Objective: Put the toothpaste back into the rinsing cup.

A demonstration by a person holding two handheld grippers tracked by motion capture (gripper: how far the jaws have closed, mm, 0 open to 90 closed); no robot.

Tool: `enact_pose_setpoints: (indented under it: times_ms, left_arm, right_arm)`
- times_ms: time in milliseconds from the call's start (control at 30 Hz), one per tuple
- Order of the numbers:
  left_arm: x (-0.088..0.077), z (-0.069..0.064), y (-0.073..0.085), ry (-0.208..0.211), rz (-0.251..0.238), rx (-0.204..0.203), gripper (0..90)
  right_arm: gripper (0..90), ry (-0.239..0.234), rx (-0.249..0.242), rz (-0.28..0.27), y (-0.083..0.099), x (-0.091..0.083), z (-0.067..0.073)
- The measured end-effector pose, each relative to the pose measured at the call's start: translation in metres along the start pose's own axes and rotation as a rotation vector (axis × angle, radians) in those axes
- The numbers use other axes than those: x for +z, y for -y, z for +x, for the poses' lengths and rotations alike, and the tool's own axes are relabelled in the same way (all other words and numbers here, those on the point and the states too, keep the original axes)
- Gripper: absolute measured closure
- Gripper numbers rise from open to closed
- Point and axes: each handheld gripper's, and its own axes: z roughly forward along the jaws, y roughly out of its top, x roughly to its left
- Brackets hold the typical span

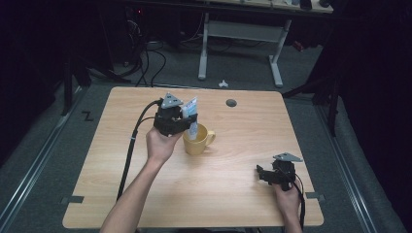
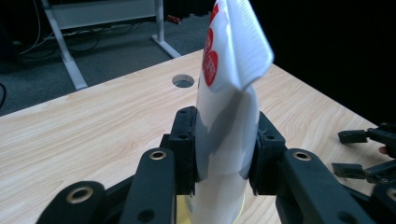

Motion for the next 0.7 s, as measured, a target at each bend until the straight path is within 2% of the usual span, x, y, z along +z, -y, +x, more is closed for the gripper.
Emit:
enact_pose_setpoints:
  times_ms: [300, 700]
  left_arm:
    - [0.02, -0.002, 0.004, -0.011, 0.039, 0.013, 67.7]
    - [0.037, 0.0, 0.016, -0.034, 0.058, 0.013, 67.7]
  right_arm:
    - [14.8, 0.0, 0.001, 0.0, 0.0, 0.0, 0.0]
    - [14.8, 0.0, 0.002, 0.001, 0.0, 0.0, 0.0]
